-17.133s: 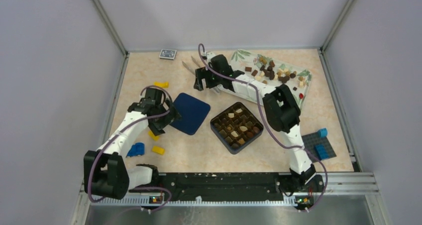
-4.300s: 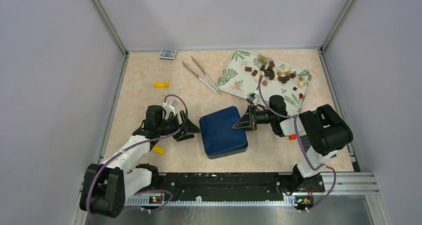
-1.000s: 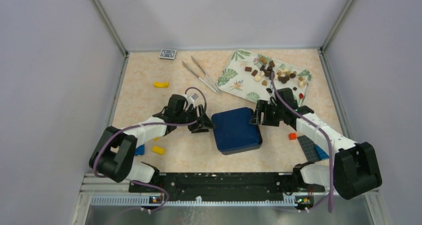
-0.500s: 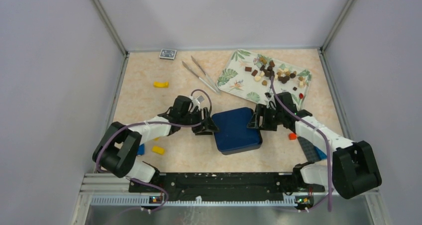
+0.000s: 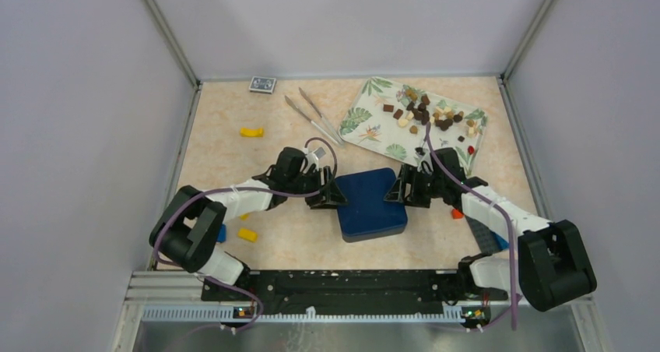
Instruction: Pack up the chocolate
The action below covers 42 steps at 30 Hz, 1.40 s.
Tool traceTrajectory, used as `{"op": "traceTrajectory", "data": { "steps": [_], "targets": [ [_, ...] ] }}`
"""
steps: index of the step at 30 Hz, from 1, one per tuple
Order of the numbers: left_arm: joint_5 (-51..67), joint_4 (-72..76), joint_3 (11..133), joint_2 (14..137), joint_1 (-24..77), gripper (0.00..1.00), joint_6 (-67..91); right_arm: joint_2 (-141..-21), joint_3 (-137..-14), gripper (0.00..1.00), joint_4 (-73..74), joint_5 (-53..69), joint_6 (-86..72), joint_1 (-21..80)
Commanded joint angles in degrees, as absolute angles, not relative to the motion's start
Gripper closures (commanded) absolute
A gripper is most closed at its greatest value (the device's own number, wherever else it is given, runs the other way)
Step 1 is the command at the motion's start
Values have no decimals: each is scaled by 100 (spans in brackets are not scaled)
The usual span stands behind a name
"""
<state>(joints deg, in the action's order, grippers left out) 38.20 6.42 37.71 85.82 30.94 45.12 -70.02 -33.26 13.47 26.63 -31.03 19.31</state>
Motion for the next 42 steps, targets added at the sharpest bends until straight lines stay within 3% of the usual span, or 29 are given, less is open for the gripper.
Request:
{"op": "traceTrajectory", "data": {
  "steps": [1,8,12,15,22,28,34,37,42],
  "targets": [
    [3885,966,4072,8689,3166,41,4495,-6887,-3288,31,1179,2806,-3194,1949],
    [3676,725,4070,8662,3172,41,4381,-6634,-3652,30,1974,1900,-2832,1973],
    [3532,650,4053,8690,3170,41,4325,-5969,-4001,19,2255,1202,-2854,2092],
    [3518,671,4048,8773,3173,41,4327,-5753,-4359,17,2495,933,-2786,2296],
    [3493,710,4061,8867,3171,42,4337,-5857,-4731,17,2686,878,-2695,3083],
    [3480,696,4085,8933,3168,42,4334,-5892,-4662,17,2931,1041,-2588,3188],
    [3525,650,4120,8900,3170,42,4347,-5825,-5375,17,3918,892,-2698,3450],
    [3501,642,4123,8873,3173,42,4363,-5835,-5166,17,3828,867,-2854,3667],
    [3487,713,4082,8868,3167,42,4423,-5875,-3770,17,2975,885,-3176,3709]
  ]
}}
